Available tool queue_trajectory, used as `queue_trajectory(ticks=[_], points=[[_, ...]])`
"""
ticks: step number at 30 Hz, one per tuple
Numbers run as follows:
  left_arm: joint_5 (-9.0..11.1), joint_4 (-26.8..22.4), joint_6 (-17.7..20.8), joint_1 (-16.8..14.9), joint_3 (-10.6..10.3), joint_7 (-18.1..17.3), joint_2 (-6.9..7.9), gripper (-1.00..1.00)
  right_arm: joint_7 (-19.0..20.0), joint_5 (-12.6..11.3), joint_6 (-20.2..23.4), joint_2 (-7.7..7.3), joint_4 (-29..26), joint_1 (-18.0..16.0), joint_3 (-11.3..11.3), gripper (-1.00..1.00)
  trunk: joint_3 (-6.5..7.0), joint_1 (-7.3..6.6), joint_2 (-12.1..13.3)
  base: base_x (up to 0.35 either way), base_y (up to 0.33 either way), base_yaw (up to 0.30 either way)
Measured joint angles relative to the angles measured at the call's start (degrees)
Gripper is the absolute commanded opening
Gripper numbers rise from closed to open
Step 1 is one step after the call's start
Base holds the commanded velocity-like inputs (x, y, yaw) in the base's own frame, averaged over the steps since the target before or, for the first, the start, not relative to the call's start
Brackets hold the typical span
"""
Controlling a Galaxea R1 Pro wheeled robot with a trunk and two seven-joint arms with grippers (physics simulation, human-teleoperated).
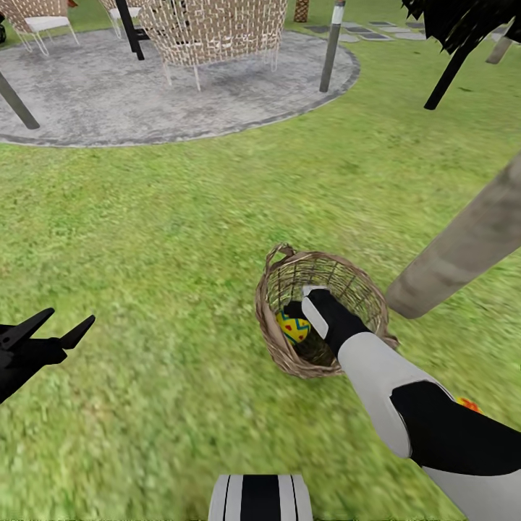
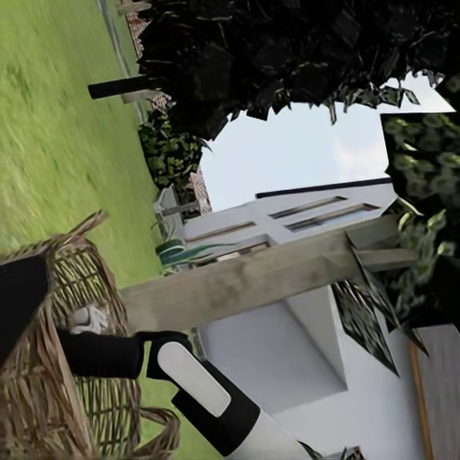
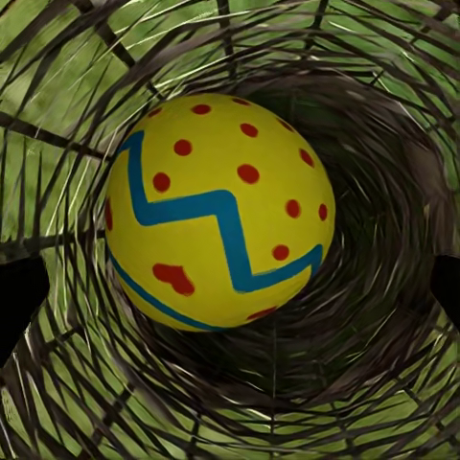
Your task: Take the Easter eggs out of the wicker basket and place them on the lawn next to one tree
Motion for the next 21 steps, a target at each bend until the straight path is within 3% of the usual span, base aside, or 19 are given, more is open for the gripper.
queue_trajectory(ticks=[16,18,21], points=[[0.0,0.0,0.0,0.0,-0.2,0.0,-0.45,1.00,0.0,-0.1,0.0,0.09,0.3,-0.2,0.1,1.00,-1.56,0.18,-0.1,0.000,0.000,0.000],[-0.3,0.0,-0.1,0.0,-1.4,0.0,-1.70,1.00,-0.1,-0.2,0.3,0.33,0.5,-1.5,0.1,1.00,-1.56,0.17,-0.1,0.000,0.000,0.000],[-0.4,0.0,-0.1,0.0,-2.3,0.1,-2.20,1.00,-0.2,-0.2,0.6,0.34,3.8,-6.0,0.1,1.00,-1.56,0.17,-0.1,0.000,0.000,0.000]])
